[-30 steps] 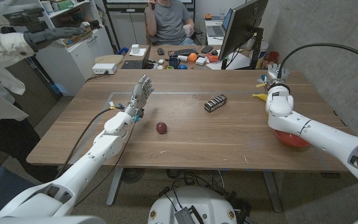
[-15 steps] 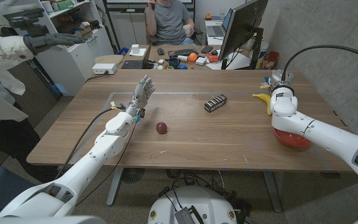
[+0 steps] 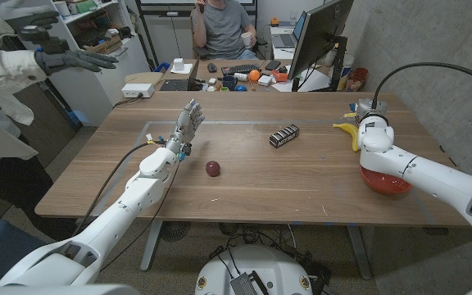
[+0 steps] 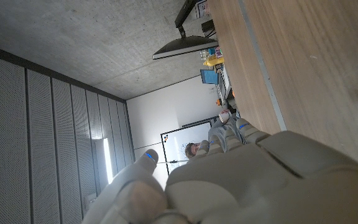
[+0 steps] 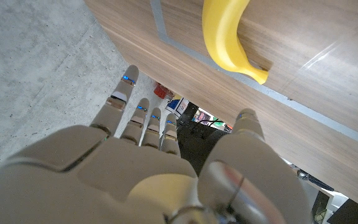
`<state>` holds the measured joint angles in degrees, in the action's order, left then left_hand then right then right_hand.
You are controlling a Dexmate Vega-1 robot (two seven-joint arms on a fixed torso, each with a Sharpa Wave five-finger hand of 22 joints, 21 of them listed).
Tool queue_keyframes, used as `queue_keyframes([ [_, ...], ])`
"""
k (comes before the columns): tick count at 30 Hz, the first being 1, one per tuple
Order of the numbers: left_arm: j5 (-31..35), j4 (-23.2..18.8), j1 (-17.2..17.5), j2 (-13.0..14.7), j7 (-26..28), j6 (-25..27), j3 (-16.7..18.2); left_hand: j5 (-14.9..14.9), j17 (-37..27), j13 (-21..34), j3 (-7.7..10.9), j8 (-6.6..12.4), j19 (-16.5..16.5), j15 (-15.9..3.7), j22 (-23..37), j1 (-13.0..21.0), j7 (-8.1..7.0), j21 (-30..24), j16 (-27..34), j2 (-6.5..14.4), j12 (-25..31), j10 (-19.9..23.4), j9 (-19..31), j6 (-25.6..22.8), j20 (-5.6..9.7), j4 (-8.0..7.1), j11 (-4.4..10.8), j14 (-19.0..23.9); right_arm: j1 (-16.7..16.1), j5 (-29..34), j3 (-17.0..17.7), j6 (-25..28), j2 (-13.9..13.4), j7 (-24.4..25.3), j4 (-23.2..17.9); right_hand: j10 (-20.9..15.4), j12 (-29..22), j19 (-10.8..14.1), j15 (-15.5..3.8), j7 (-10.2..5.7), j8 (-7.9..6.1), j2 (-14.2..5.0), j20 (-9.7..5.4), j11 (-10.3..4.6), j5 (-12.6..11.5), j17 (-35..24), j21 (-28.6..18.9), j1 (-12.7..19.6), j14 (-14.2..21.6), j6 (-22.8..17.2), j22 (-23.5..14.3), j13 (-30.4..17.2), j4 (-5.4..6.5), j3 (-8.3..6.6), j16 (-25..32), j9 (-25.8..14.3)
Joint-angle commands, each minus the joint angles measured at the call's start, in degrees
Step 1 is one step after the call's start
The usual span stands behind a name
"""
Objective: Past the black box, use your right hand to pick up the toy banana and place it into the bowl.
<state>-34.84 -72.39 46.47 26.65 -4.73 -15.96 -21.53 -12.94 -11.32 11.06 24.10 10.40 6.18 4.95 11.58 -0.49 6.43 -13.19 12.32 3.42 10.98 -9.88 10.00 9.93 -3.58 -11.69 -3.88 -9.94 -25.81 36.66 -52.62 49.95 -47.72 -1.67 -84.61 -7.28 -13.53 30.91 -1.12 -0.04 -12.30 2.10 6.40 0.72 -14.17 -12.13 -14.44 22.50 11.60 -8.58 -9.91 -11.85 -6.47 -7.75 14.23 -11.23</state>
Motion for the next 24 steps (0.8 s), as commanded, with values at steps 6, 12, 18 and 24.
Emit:
queue_keyframes([
  [6, -0.07, 1.43, -0.85, -0.32, -0.68, -0.19, -0.17, 0.04, -0.16, 0.09, 0.6, 0.23, 0.01, 0.6, 0.09, -0.16, 0.01, -0.34, 0.46, 7.62, 0.31, -8.95, 0.29, 6.92, -0.22, 0.07, -0.39, -8.38, 3.95, -1.5, -2.86, -0.4, 0.57, -8.36, 3.36, 0.78, 0.93, 4.62, 0.0, -0.94, 0.68, -0.83, 2.13, -0.38, -0.79, -0.08, -1.07, 0.9, 1.16, 1.52, -0.12, -0.29, -0.38, -0.27, 0.15, -0.24],
  [12, -0.08, 1.4, -0.88, -0.31, -0.64, 0.04, -0.22, 0.05, -0.16, 0.09, 0.6, 0.22, -0.01, 0.59, 0.09, -0.17, 0.02, -0.34, 0.46, 7.61, 0.3, -8.95, 0.29, 6.93, -0.25, 0.07, -0.41, -8.38, 5.55, -1.57, -4.37, -0.08, 1.16, -11.51, 5.08, 0.74, 0.97, 5.75, 0.11, -0.98, 0.49, -1.14, 2.33, -0.34, -0.91, -0.06, -1.18, 1.36, 1.63, 1.21, -0.1, -0.3, -0.52, -0.47, 0.15, -0.27],
  [18, -0.05, 1.32, -0.84, -0.23, -0.73, -0.04, -0.23, 0.06, -0.15, 0.09, 0.59, 0.21, -0.01, 0.6, 0.09, -0.17, 0.04, -0.34, 0.45, 7.61, 0.3, -8.94, 0.3, 6.96, -0.27, 0.07, -0.45, -8.39, 6.79, -1.76, -5.5, -0.21, 1.12, -14.33, 5.71, -0.16, 0.68, 6.33, -0.24, -0.8, 0.14, -1.58, 2.04, -0.54, -1.07, -0.03, -0.98, 1.98, 2.43, 0.29, -0.06, -0.29, -0.7, -0.78, 0.24, -0.29],
  [24, -0.19, 0.97, -0.59, -0.16, -0.65, 0.15, -0.18, 0.07, -0.15, 0.08, 0.59, 0.22, -0.03, 0.63, 0.09, -0.17, 0.03, -0.35, 0.46, 7.6, 0.3, -8.94, 0.3, 6.93, -0.27, 0.07, -0.47, -8.37, 7.15, -2.05, -5.82, -0.36, 0.84, -15.41, 5.52, -2.38, -0.04, 9.33, -0.9, -0.55, -0.23, -1.89, 1.05, -0.51, -1.47, 0.09, -1.3, 3.81, 4.63, -0.93, -0.07, -0.3, -1.42, -1.34, 0.51, -0.3],
])
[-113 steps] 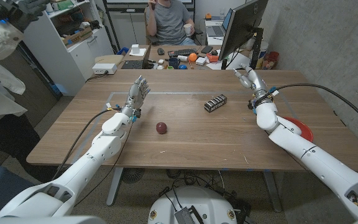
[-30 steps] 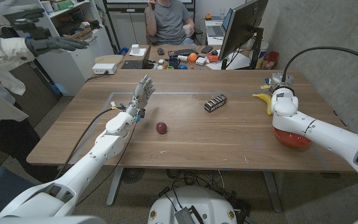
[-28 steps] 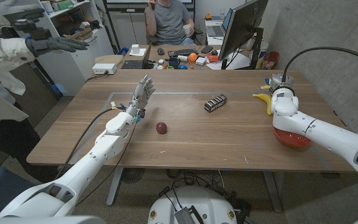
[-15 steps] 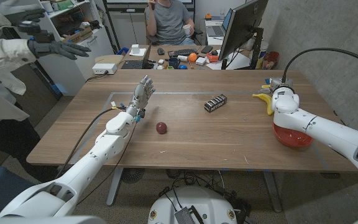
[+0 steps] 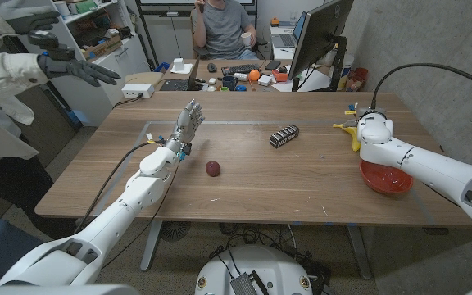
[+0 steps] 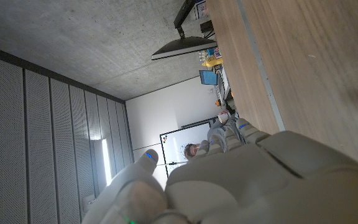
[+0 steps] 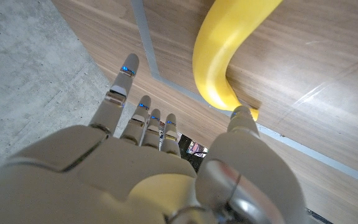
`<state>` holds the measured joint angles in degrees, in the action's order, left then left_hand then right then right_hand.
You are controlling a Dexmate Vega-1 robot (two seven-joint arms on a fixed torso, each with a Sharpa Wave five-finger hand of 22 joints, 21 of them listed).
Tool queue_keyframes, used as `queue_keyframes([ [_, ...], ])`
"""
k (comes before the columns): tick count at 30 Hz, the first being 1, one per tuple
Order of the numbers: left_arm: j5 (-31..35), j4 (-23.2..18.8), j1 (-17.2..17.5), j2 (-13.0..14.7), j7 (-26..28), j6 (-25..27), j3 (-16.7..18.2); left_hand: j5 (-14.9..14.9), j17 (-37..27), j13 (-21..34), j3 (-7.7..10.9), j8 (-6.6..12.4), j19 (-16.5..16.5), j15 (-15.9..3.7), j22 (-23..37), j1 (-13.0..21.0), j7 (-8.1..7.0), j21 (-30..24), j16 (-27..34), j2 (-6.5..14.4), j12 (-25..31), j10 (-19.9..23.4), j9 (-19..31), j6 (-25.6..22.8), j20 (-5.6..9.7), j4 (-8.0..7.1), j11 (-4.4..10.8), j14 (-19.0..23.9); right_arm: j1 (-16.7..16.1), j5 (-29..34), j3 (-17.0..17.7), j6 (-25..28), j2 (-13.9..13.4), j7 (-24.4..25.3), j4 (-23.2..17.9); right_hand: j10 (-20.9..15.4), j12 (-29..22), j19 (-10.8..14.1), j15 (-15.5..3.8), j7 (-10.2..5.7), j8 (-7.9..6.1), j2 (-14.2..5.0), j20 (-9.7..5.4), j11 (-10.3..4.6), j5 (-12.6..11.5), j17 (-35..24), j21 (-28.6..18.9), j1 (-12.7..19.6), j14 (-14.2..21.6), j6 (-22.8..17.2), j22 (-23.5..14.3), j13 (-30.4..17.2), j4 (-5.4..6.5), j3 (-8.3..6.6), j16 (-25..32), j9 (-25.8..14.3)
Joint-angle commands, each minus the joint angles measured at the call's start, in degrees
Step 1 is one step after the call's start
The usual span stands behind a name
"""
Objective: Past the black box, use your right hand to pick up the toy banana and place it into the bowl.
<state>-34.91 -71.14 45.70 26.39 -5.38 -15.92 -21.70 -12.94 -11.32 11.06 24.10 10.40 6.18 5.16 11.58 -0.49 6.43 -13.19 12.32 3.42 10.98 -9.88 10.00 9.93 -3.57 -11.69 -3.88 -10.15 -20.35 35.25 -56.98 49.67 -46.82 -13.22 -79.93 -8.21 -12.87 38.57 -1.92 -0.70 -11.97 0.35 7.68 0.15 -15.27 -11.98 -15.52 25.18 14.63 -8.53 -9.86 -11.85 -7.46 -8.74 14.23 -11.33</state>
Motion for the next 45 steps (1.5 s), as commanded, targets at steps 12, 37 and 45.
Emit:
queue_keyframes([
  [12, -0.01, -1.03, 0.68, 0.23, 0.49, 0.13, 0.06, 0.1, -0.15, 0.08, 0.58, 0.21, -0.01, 0.45, 0.09, -0.17, 0.06, -0.33, 0.44, 7.6, 0.29, -8.97, 0.3, 6.96, -0.28, 0.08, -0.46, -8.2, 4.4, -1.71, -3.11, -2.0, -0.22, -11.24, 2.13, -4.81, -1.66, 4.95, -0.75, 0.29, -1.68, -1.44, -1.28, -0.1, -0.83, -0.08, -0.35, 3.32, 4.15, -4.74, -0.16, -0.31, -0.86, -1.42, 0.73, -0.19],
  [37, 0.08, -0.89, 0.6, 0.25, 0.52, 0.22, 0.01, 0.12, -0.15, 0.08, 0.53, 0.21, -0.08, 0.47, 0.1, -0.18, 0.06, -0.35, 0.44, 7.56, 0.28, -8.96, 0.3, 6.94, -0.23, 0.07, -0.45, -8.2, 4.37, -2.07, -2.22, -3.71, 0.32, -9.95, 2.39, -9.84, -2.6, 17.0, -3.65, 0.37, -1.46, -3.14, -5.55, -0.12, -1.4, -0.33, -2.75, 8.55, 12.48, -8.02, -0.43, -0.32, -1.51, -3.52, 1.85, -0.09],
  [45, 0.1, -0.54, 0.42, 0.14, 0.43, 0.15, -0.04, 0.13, -0.15, 0.08, 0.51, 0.23, -0.03, 0.47, 0.1, -0.19, 0.03, -0.33, 0.43, 7.56, 0.28, -8.97, 0.3, 6.9, -0.25, 0.07, -0.48, -8.22, 4.23, -2.23, -1.96, -3.06, 0.72, -9.27, 2.69, -12.3, -3.16, 23.66, -4.67, 0.38, -1.49, -3.8, -8.64, -0.36, -1.28, -0.59, -4.34, 11.37, 16.81, -9.89, -0.42, -0.31, -1.62, -4.55, 2.46, -0.11],
])
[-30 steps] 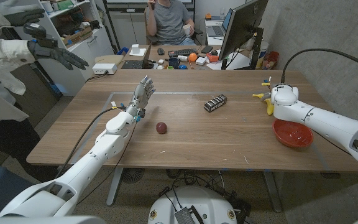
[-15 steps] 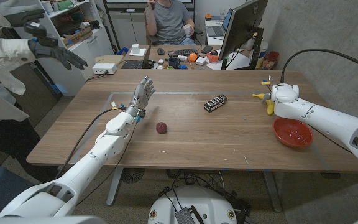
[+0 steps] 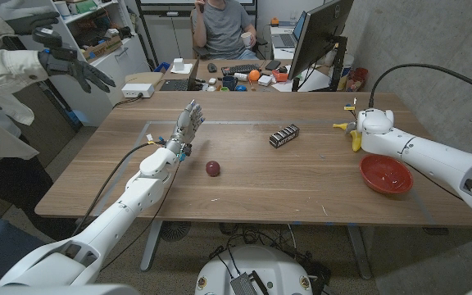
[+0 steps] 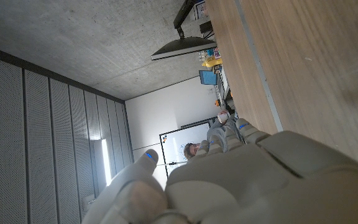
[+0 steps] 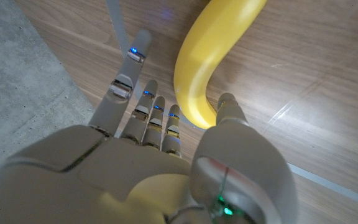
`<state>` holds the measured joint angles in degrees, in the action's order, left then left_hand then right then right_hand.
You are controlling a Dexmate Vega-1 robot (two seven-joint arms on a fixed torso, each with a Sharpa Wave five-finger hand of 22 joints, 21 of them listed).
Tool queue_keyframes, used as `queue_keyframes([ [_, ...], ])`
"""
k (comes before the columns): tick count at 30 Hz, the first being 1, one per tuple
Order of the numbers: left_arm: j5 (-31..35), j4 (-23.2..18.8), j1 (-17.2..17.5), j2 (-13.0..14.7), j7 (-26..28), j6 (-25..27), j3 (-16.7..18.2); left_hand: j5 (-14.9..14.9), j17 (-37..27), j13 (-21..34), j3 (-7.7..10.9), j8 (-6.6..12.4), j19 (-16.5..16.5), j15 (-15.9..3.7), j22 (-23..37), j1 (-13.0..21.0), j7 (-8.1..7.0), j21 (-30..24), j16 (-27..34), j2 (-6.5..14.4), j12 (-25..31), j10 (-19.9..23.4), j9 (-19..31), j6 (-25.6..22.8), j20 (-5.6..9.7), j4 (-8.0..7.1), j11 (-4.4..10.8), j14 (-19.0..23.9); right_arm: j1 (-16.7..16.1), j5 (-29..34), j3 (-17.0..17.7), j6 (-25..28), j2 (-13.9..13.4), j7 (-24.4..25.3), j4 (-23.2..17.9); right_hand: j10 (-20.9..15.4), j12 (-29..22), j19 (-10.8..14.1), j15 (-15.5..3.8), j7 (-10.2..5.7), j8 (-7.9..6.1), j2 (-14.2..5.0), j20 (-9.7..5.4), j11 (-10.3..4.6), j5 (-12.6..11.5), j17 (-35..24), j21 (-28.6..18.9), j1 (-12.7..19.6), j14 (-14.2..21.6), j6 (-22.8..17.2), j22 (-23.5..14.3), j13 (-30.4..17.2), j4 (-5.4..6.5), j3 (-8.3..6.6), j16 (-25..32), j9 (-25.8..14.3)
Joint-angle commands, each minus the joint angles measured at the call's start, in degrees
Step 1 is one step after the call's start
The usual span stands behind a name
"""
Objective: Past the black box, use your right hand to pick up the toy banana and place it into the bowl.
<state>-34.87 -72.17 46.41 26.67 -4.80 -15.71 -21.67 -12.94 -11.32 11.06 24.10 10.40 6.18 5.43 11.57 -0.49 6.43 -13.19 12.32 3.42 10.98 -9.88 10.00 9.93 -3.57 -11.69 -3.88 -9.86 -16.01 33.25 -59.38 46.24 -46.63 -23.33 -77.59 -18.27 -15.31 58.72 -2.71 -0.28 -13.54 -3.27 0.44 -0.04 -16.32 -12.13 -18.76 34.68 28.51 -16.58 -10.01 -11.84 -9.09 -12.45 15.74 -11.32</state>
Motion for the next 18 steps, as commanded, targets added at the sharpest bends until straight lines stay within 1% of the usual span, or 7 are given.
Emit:
queue_keyframes([
  [1, 0.06, 0.54, -0.33, -0.15, -0.19, -0.04, -0.09, 0.13, -0.15, 0.08, 0.51, 0.23, -0.02, 0.2, 0.1, -0.19, 0.03, -0.33, 0.44, 7.56, 0.28, -8.96, 0.3, 6.89, -0.26, 0.07, -0.49, -8.49, -0.42, -0.03, 0.61, 0.79, 0.6, 1.8, 0.17, -2.91, -0.91, 4.43, -4.27, -0.16, -0.14, -0.22, -1.56, -0.03, -0.15, -0.49, -1.29, 2.12, 4.27, -2.73, -0.28, -0.31, 0.1, -0.91, 1.28, -0.13],
  [3, 0.02, 0.67, -0.4, -0.21, -0.29, -0.05, -0.12, 0.13, -0.15, 0.08, 0.5, 0.23, -0.01, 0.2, 0.1, -0.19, 0.03, -0.32, 0.44, 7.56, 0.28, -8.96, 0.3, 6.89, -0.25, 0.07, -0.48, -8.48, -0.77, -0.15, 0.89, 0.67, 0.43, 2.65, -0.04, -7.01, -2.35, 5.88, -4.51, -0.23, -1.15, -0.42, -2.06, 0.01, 0.08, -0.65, -1.4, 2.72, 7.01, -6.1, -0.27, -0.36, 0.35, -1.07, 1.79, -0.21],
  [7, 0.06, 0.85, -0.51, -0.28, -0.26, -0.08, -0.13, 0.13, -0.15, 0.08, 0.5, 0.22, 0.03, 0.2, 0.1, -0.19, 0.06, -0.31, 0.43, 7.56, 0.28, -8.96, 0.3, 6.92, -0.27, 0.07, -0.51, -8.5, -1.06, 0.1, 0.87, 0.86, 0.35, 3.6, -0.28, -11.43, -4.03, 8.47, -5.34, -0.88, -2.99, -0.99, -3.05, -0.22, 0.44, -1.1, -1.72, 3.65, 10.77, -11.75, -0.26, -0.53, 0.61, -1.41, 2.41, -0.43],
  [8, -0.02, 0.83, -0.5, -0.29, -0.31, -0.04, -0.12, 0.13, -0.15, 0.08, 0.49, 0.22, 0.04, 0.19, 0.1, -0.19, 0.05, -0.3, 0.43, 7.56, 0.28, -8.96, 0.3, 6.92, -0.27, 0.07, -0.5, -8.5, -1.01, -0.35, 1.08, 0.74, 0.41, 3.33, -0.18, -12.08, -4.3, 9.64, -5.75, -0.88, -3.2, -1.42, -3.95, -0.24, 0.48, -1.42, -2.03, 4.27, 12.06, -12.43, -0.3, -0.59, 0.54, -1.71, 2.82, -0.48],
  [11, -0.04, 0.89, -0.53, -0.28, -0.41, -0.11, -0.11, 0.13, -0.15, 0.08, 0.49, 0.22, 0.03, 0.19, 0.1, -0.19, 0.03, -0.3, 0.42, 7.55, 0.27, -8.99, 0.3, 6.91, -0.27, 0.07, -0.48, -8.53, -0.78, -0.45, 0.93, 0.76, 0.55, 3.01, 0.13, -12.86, -4.64, 12.14, -6.28, -1.03, -3.37, -1.89, -5.1, -0.36, 0.51, -1.98, -2.79, 5.85, 14.09, -13.05, -0.39, -0.69, 0.11, -2.35, 3.37, -0.56],
  [15, 0.07, 0.97, -0.56, -0.23, -0.33, -0.24, -0.07, 0.14, -0.15, 0.08, 0.47, 0.22, 0.05, 0.19, 0.11, -0.2, 0.02, -0.3, 0.42, 7.55, 0.26, -9.0, 0.3, 6.9, -0.28, 0.07, -0.51, -8.52, -0.62, -1.14, 1.05, 0.49, 0.71, 2.68, 0.56, -12.6, -4.54, 13.49, -7.01, -1.15, -3.27, -2.19, -6.35, -0.49, 0.5, -2.74, -3.19, 8.84, 14.72, -12.99, -0.49, -0.76, -0.91, -3.27, 3.66, -0.6],
  [18, -0.03, 1.06, -0.56, -0.23, -0.23, -0.29, 0.09, 0.14, -0.15, 0.08, 0.46, 0.22, 0.06, 0.19, 0.11, -0.2, 0.03, -0.29, 0.42, 7.54, 0.27, -8.99, 0.3, 6.91, -0.25, 0.07, -0.51, -8.53, 0.75, -1.9, 0.33, 0.9, 1.64, -0.15, 2.41, -11.85, -4.26, 14.16, -7.61, -1.12, -2.82, -1.94, -7.35, -0.35, 0.69, -3.3, -3.35, 11.05, 14.09, -12.14, -0.5, -0.81, -1.33, -3.64, 3.51, -0.63],
])
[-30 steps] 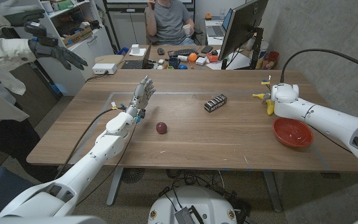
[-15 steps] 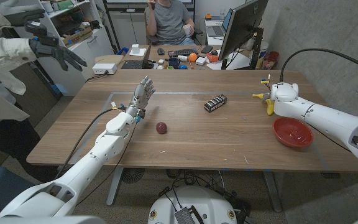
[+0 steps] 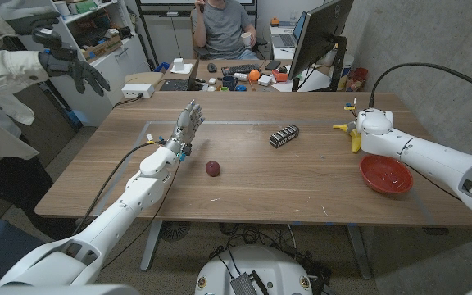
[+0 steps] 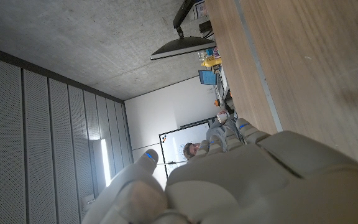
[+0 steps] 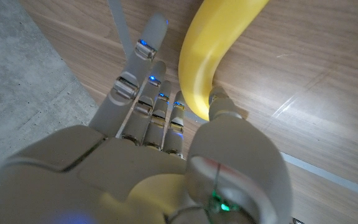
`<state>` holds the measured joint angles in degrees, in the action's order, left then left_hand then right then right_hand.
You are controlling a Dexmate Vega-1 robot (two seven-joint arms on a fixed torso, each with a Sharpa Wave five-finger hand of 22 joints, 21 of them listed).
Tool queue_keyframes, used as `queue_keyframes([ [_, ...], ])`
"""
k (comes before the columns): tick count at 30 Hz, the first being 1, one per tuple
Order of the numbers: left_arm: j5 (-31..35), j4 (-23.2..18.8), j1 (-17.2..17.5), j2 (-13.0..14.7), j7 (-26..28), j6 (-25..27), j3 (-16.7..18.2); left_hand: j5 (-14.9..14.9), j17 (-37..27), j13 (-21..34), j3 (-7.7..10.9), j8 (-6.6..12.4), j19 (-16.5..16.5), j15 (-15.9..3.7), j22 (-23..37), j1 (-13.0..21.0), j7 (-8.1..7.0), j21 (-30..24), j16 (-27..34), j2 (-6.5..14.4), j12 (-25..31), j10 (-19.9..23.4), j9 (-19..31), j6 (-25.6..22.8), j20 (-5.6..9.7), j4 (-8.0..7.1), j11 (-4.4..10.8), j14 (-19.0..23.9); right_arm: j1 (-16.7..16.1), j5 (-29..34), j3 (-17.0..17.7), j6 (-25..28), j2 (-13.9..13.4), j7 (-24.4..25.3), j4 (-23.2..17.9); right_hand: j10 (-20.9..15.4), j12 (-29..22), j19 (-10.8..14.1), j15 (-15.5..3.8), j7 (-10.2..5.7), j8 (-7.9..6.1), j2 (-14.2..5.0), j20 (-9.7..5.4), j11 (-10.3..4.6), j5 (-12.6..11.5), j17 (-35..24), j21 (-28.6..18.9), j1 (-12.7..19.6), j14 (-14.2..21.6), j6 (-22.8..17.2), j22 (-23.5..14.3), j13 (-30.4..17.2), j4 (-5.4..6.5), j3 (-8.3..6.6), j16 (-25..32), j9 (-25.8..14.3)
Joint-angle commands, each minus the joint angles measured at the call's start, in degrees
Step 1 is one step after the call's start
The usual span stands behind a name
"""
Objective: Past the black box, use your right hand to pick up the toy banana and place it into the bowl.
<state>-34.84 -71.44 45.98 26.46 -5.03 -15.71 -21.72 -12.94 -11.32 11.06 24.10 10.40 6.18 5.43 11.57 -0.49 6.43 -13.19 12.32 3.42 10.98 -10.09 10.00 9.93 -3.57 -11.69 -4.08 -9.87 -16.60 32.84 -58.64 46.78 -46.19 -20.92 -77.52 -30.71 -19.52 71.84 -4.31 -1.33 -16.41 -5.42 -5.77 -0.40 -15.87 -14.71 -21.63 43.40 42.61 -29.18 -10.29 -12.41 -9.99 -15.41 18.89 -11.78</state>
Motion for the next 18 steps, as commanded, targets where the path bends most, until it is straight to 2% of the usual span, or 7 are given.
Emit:
queue_keyframes([
  [1, -0.1, 0.43, -0.18, -0.03, -0.13, -0.34, 0.14, 0.14, -0.15, 0.08, 0.46, 0.22, 0.08, 0.22, 0.11, -0.2, 0.01, -0.28, 0.42, 7.54, 0.27, -8.78, 0.3, 6.91, -0.28, 0.07, -0.31, -8.53, 1.49, -1.7, -0.48, 0.35, 1.24, -2.85, 2.48, 1.04, 0.12, 1.3, -5.96, 0.17, 0.43, 0.63, -1.46, 0.19, 0.38, -0.72, -0.51, 2.87, -0.46, 1.21, -0.18, -0.27, -0.35, -0.64, 0.04, -0.2],
  [2, -0.03, 0.54, -0.25, -0.07, -0.04, -0.39, 0.14, 0.14, -0.15, 0.08, 0.45, 0.22, 0.08, 0.19, 0.11, -0.2, 0.0, -0.28, 0.42, 7.53, 0.27, -8.76, 0.3, 6.9, -0.26, 0.07, -0.28, -8.52, 1.62, -2.46, -0.25, -0.41, 1.49, -2.86, 3.27, 1.92, 0.46, 1.55, -5.98, 0.28, 0.7, 0.97, -1.71, 0.47, 0.48, -0.72, -0.54, 3.41, -0.69, 1.72, -0.14, -0.28, -0.37, -0.63, -0.19, -0.21],
  [6, -0.02, 0.93, -0.5, -0.17, -0.25, -0.42, 0.04, 0.14, -0.15, 0.08, 0.43, 0.23, 0.07, 0.24, 0.11, -0.21, 0.01, -0.29, 0.43, 7.52, 0.28, -8.75, 0.3, 6.89, -0.27, 0.07, -0.33, -8.5, 2.26, -4.68, 0.28, -1.25, 2.2, -3.56, 5.16, 5.89, 1.8, 2.5, -7.2, 0.4, 2.55, 1.08, -4.6, 0.16, 0.98, -1.41, -0.47, 9.47, -1.82, 5.27, 0.01, -0.54, -0.6, -1.74, -0.93, -0.38],
  [9, -0.02, 1.49, -0.84, -0.37, -0.43, -0.34, -0.1, 0.15, -0.15, 0.08, 0.42, 0.23, 0.08, 0.23, 0.11, -0.21, 0.0, -0.28, 0.43, 7.51, 0.26, -8.8, 0.3, 6.87, -0.25, 0.07, -0.31, -8.5, 2.4, -5.3, 0.32, -1.55, 2.49, -2.82, 5.79, 6.7, 1.82, 2.56, -8.46, 0.22, 2.91, -0.08, -5.61, 0.08, 1.42, -2.25, -0.35, 11.81, 0.33, 5.75, -0.02, -0.9, -0.1, -2.3, 0.02, -0.54],
  [10, 0.01, 1.83, -1.05, -0.5, -0.49, -0.35, -0.17, 0.15, -0.15, 0.08, 0.42, 0.23, 0.08, 0.21, 0.11, -0.21, -0.03, -0.28, 0.41, 7.51, 0.26, -8.81, 0.3, 6.87, -0.25, 0.07, -0.31, -8.55, 2.46, -5.79, 0.54, -1.81, 2.7, -2.54, 6.19, 6.22, 1.34, 2.76, -8.75, 0.37, 2.94, -1.1, -6.06, 0.1, 1.71, -3.06, -0.36, 14.3, 1.46, 5.49, -0.08, -1.23, -0.19, -3.04, 0.52, -0.68],
  [14, 0.03, 2.86, -1.69, -0.8, -0.92, -0.42, -0.35, 0.15, -0.15, 0.08, 0.4, 0.22, 0.13, 0.22, 0.11, -0.21, 0.01, -0.26, 0.4, 7.5, 0.24, -8.84, 0.3, 6.89, -0.3, 0.07, -0.3, -8.58, 2.41, -5.91, 0.39, -2.21, 3.1, -0.56, 6.92, 2.11, -1.42, 2.97, -8.9, 0.09, 2.04, -3.38, -6.39, -0.07, 2.79, -5.29, -0.65, 19.69, 5.37, 1.87, -0.45, -2.3, 0.09, -4.51, 1.83, -1.18],
  [18, 0.08, 3.67, -2.2, -1.02, -1.13, -0.41, -0.49, 0.15, -0.15, 0.08, 0.38, 0.25, 0.14, 0.21, 0.11, -0.22, -0.03, -0.26, 0.39, 7.49, 0.25, -8.83, 0.3, 6.83, -0.3, 0.07, -0.31, -8.61, 2.35, -6.96, 0.87, -3.19, 3.31, 0.75, 7.54, -2.19, -5.54, 3.46, -9.09, 0.49, 1.02, -3.7, -6.62, 0.2, 4.12, -9.23, -2.45, 27.56, 10.99, -2.62, -1.48, -4.38, -0.14, -5.36, 4.03, -2.53],
])
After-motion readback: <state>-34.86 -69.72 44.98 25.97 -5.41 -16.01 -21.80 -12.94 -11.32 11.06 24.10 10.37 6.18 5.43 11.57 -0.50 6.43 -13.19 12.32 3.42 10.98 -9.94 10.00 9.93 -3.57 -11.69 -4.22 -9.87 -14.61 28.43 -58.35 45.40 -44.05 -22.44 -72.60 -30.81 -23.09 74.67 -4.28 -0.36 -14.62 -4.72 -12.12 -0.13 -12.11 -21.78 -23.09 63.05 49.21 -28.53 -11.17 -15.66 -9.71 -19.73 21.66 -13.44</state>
